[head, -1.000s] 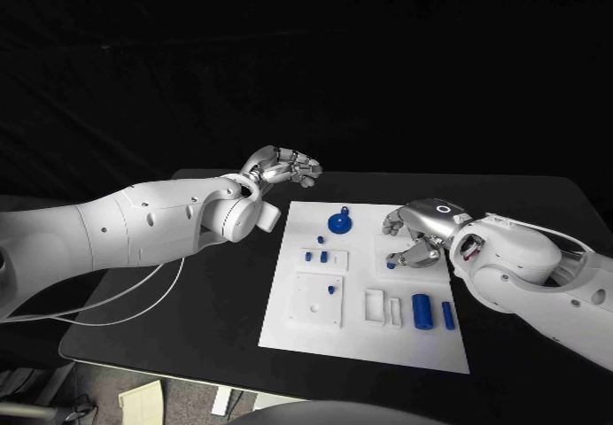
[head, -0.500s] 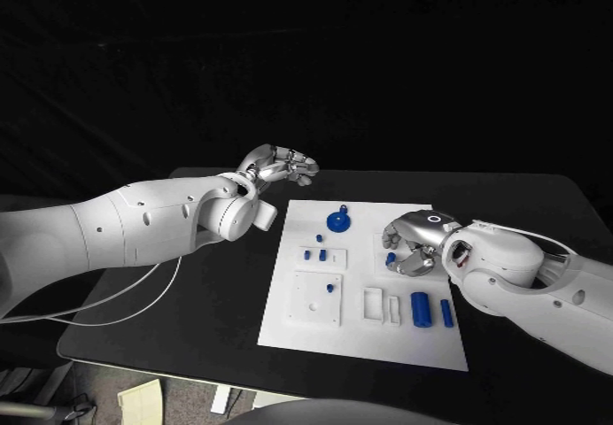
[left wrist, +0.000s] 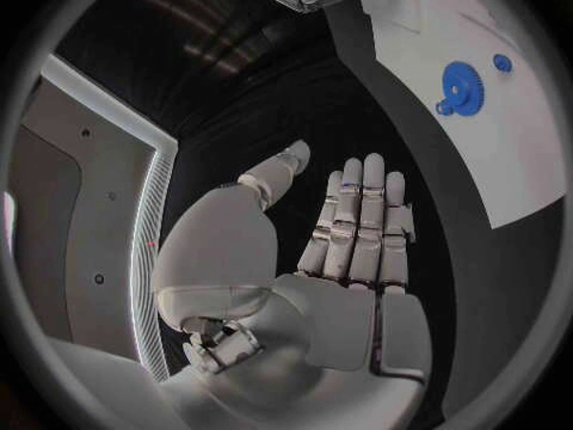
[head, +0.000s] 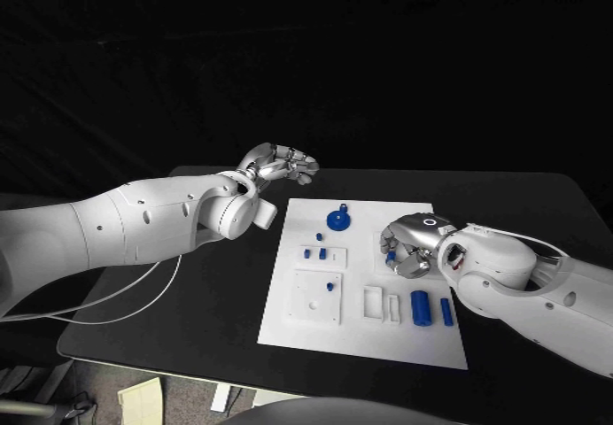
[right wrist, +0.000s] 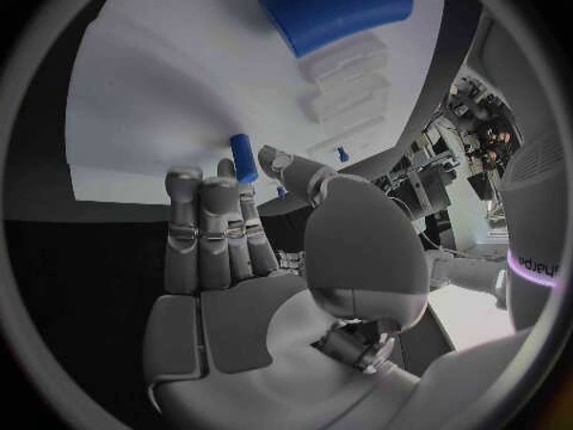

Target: Assemble the parts on the task board

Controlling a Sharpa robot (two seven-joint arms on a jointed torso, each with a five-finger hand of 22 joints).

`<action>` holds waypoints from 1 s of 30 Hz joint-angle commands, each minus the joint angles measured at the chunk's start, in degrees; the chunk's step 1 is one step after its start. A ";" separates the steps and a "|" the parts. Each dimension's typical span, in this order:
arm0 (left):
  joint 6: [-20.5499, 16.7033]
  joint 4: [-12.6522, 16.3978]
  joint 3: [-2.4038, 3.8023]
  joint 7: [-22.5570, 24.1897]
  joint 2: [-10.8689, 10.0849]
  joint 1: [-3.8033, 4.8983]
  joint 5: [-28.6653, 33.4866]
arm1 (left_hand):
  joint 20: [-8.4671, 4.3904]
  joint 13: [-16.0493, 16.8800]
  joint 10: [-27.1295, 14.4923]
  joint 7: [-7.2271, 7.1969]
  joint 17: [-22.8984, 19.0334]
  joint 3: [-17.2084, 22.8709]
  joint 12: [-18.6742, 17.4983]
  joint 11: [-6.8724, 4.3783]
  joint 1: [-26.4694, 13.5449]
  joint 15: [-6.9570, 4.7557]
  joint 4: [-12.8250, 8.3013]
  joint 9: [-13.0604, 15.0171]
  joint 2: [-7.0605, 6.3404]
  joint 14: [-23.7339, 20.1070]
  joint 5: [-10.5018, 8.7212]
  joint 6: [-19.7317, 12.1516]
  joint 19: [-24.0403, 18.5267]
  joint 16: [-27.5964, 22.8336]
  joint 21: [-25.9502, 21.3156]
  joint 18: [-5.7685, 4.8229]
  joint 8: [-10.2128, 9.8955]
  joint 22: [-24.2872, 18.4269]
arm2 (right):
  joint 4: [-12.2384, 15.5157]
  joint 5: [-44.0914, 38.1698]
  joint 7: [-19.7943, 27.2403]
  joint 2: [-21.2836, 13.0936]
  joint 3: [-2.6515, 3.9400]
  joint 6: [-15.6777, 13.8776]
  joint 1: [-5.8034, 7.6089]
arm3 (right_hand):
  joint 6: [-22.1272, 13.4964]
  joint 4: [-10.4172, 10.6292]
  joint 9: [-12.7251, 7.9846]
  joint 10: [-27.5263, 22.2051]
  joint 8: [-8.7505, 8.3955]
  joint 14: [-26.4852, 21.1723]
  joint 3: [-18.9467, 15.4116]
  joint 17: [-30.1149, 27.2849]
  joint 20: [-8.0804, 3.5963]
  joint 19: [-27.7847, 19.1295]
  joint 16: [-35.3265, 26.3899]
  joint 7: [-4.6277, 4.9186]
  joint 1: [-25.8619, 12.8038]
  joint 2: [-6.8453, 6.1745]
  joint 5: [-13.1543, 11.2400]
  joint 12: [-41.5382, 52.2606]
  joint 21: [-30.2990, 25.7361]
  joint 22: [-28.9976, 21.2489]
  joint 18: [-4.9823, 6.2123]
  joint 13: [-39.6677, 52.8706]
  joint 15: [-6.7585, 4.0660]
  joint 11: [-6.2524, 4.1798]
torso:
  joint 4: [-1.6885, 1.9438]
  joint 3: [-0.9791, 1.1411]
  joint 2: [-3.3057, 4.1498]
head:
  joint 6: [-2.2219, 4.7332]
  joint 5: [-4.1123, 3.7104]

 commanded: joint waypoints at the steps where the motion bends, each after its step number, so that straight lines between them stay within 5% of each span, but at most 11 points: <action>1: 0.71 0.05 0.05 0.33 0.13 0.14 0.28 | -0.01 -0.09 -0.27 -0.01 0.08 0.01 -0.05 0.07 -0.51 0.23 0.43 -0.06 -0.13 0.06 0.13 -0.48 0.34 -0.31 -0.32 1.09 0.21 0.06 | -0.02 -0.94 0.25 0.01 -0.05 -0.51 -0.09 | 0.62 -0.14 0.13 0.88 0.42 0.01 0.77 -0.02 -0.06 0.60 0.22 -0.16 0.68 0.50 -0.09 0.40 0.39 0.88 3.96 0.22 -0.47 -0.01 | -0.02 0.03 0.01 | -0.04 0.00; 9: 0.67 0.02 0.05 0.35 0.13 0.14 0.28 | -0.01 -0.10 -0.28 -0.01 0.13 0.02 -0.04 0.07 -0.53 0.23 0.48 -0.07 -0.10 0.06 0.14 -0.49 0.34 -0.36 -0.35 1.10 0.22 0.07 | 0.11 -2.27 0.47 0.09 -0.07 -1.08 -0.22 | 3.52 -1.90 1.12 3.78 2.08 0.04 3.19 0.01 -0.11 0.54 0.39 -1.43 1.84 3.85 -0.08 2.56 0.93 1.04 3.96 1.40 -1.57 -1.17 | -0.04 0.03 -0.03 | -0.28 0.01; 30: 0.68 -0.21 0.05 0.32 0.18 0.14 0.28 | -0.01 -0.11 -0.32 -0.02 0.27 0.04 -0.03 0.07 -0.46 0.23 0.49 -0.10 -0.10 0.07 0.14 -0.51 0.35 -0.47 -0.41 1.13 0.26 0.12 | 1.98 -4.84 -0.08 -0.67 0.03 -4.73 -0.34 | 4.73 -3.36 1.91 4.71 2.65 0.23 4.58 -0.06 -0.26 0.86 0.46 -1.98 1.34 4.34 -0.10 3.89 1.76 1.03 3.96 2.60 -2.15 -1.77 | 0.00 0.02 -0.04 | -0.49 0.13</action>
